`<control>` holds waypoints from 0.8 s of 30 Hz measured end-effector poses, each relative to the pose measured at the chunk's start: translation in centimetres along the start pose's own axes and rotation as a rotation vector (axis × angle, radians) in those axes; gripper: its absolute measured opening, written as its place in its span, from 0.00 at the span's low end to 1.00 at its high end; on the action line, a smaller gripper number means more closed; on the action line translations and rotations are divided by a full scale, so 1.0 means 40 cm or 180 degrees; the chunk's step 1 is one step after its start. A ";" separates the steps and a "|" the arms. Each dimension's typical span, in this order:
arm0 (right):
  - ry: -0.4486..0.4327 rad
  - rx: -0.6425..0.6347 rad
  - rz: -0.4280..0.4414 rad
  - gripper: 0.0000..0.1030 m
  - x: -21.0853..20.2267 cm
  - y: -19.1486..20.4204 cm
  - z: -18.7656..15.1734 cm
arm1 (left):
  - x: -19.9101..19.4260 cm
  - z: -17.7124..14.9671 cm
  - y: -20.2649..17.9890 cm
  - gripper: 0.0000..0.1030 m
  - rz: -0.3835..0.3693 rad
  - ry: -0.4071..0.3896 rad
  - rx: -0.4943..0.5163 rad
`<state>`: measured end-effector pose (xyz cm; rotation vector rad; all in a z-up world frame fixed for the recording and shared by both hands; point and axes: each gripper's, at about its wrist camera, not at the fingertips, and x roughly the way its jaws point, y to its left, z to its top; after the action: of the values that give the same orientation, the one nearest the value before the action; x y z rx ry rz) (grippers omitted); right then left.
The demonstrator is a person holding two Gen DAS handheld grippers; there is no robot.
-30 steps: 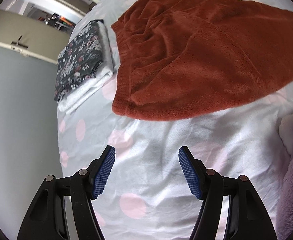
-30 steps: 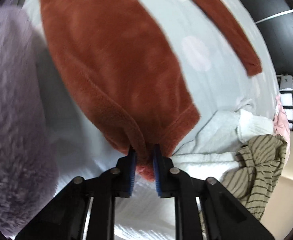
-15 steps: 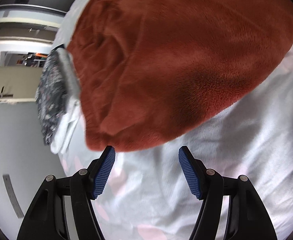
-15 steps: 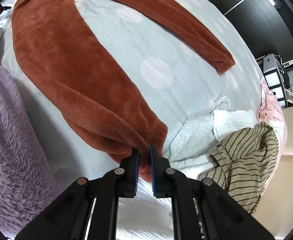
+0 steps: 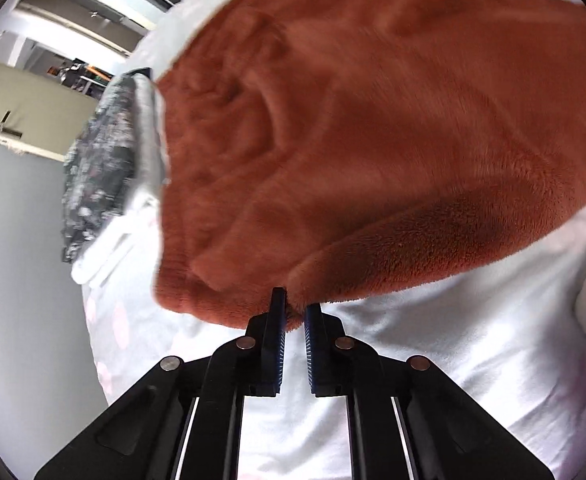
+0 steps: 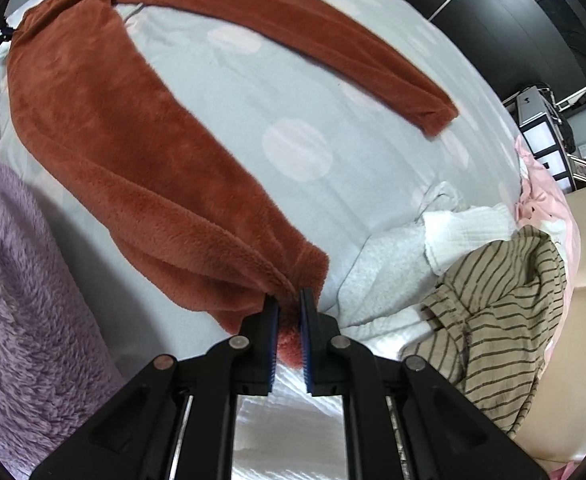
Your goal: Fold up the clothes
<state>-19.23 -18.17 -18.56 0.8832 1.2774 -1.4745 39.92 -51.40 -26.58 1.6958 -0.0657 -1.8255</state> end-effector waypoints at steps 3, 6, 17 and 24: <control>-0.0105 0.0069 -0.0080 0.07 -0.025 -0.024 0.007 | -0.056 0.030 0.061 0.08 -0.0010 -0.0132 -0.0228; -0.0289 0.0230 -0.0150 0.07 -0.060 -0.070 0.034 | -0.107 0.080 0.123 0.08 0.0000 -0.0230 -0.0446; -0.0521 0.0477 -0.0419 0.07 -0.082 -0.262 0.247 | -0.175 0.337 0.288 0.08 0.0125 -0.0282 -0.1073; -0.0428 0.0563 -0.0426 0.07 -0.003 -0.403 0.413 | -0.108 0.516 0.359 0.08 0.0296 -0.0207 -0.1098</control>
<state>-33.60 -34.46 -10.71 0.8094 1.1381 -1.7439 26.86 -68.54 -12.93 1.3711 0.1340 -1.7095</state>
